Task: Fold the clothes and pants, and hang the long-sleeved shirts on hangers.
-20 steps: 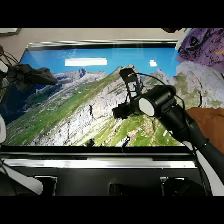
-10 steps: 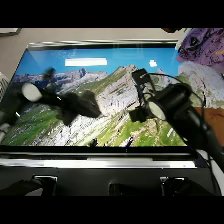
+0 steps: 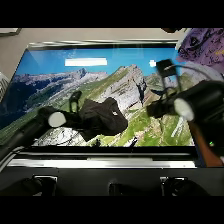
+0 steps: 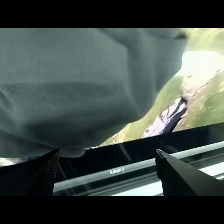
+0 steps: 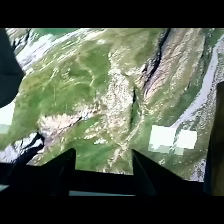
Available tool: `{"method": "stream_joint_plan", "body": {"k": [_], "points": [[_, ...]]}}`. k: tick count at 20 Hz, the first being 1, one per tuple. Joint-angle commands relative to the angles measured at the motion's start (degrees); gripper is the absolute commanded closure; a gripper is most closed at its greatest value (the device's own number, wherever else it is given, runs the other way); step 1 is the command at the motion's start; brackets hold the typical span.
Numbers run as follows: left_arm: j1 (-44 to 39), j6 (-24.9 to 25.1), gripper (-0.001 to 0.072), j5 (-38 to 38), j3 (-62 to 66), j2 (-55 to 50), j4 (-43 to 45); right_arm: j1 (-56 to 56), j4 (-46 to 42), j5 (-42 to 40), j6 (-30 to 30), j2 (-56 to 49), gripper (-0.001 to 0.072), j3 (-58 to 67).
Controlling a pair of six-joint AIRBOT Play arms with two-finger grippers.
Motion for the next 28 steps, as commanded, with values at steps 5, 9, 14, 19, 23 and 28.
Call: {"method": "stream_joint_plan", "body": {"k": [5,9,14,19,23,28], "points": [[17.68,13.49,-0.0013,-4.44,0.24,11.41,0.07,-35.63,52.17,-14.64,-11.34,-11.21,0.0242,-4.11],[25.49,13.79,-0.0013,-4.37,0.20,11.67,0.04,-35.06,59.95,-13.84,-22.16,-23.74,0.0167,-11.74],[28.55,13.81,-0.0013,-2.34,0.17,11.43,0.26,-30.75,68.98,-20.83,-28.68,-29.83,0.0169,-19.30],[29.53,12.44,-0.0013,-2.56,0.17,10.38,1.27,-22.75,69.09,-25.16,-28.35,-32.85,0.0174,-19.39],[32.28,12.07,-0.0013,-4.22,0.13,9.31,1.20,-18.34,68.98,-27.69,-27.21,-33.73,0.0203,-19.39],[36.72,12.11,-0.0013,-6.01,-2.40,8.92,1.05,-16.50,68.43,-29.81,-25.97,-33.70,0.0580,-19.37]]}}
